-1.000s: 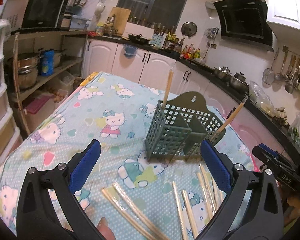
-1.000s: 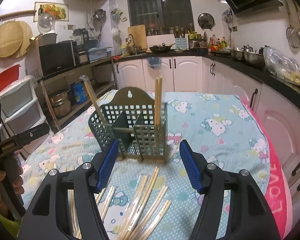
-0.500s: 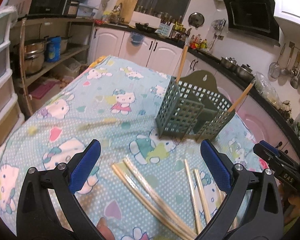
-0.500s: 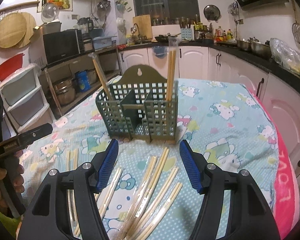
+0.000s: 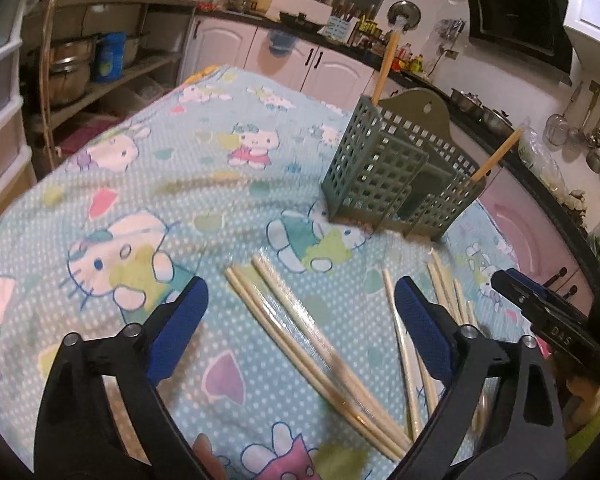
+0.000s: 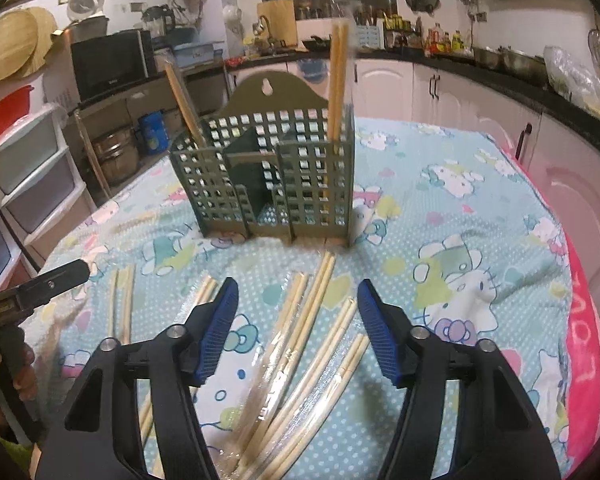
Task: Organize utensils
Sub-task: 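Withdraw both open tools from the caddy toward the remaining chopsticks, then close the right tool on a chopstick while the left tool grasps another chopstick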
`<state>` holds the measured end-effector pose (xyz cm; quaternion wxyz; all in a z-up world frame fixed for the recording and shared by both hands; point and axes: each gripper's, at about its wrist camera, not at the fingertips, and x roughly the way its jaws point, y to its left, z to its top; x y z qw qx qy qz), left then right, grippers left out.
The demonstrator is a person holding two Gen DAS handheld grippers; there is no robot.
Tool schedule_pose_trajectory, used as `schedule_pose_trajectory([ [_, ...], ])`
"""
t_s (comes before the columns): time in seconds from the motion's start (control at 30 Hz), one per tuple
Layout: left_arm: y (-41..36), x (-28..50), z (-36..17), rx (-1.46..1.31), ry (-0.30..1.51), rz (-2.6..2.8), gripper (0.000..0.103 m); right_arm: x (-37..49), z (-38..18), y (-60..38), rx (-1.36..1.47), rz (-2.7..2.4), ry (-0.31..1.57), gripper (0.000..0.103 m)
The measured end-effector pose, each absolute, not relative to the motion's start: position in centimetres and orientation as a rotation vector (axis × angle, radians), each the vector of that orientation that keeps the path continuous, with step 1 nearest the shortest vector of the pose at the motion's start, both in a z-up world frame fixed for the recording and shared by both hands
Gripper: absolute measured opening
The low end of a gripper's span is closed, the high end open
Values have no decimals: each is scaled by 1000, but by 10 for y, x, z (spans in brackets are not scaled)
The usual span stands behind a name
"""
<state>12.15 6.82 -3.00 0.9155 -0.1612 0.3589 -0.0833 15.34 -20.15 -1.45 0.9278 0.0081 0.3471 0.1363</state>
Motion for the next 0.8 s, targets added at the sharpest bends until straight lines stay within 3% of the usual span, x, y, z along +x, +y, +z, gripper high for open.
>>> schedule_pose_trajectory([
  [0.13,71,122,-40,-363,775,-179,70,166,-26,-202,22,265,759,46],
  [0.27,76,125,-55,-433,827,-190,51,182,-34,-204,46,246,803,39],
  [0.43,84,132,-67,-490,864,-185,37,206,-41,-204,88,236,851,31],
  [0.8,97,158,-72,-568,896,-160,27,242,-56,-200,159,220,919,27],
])
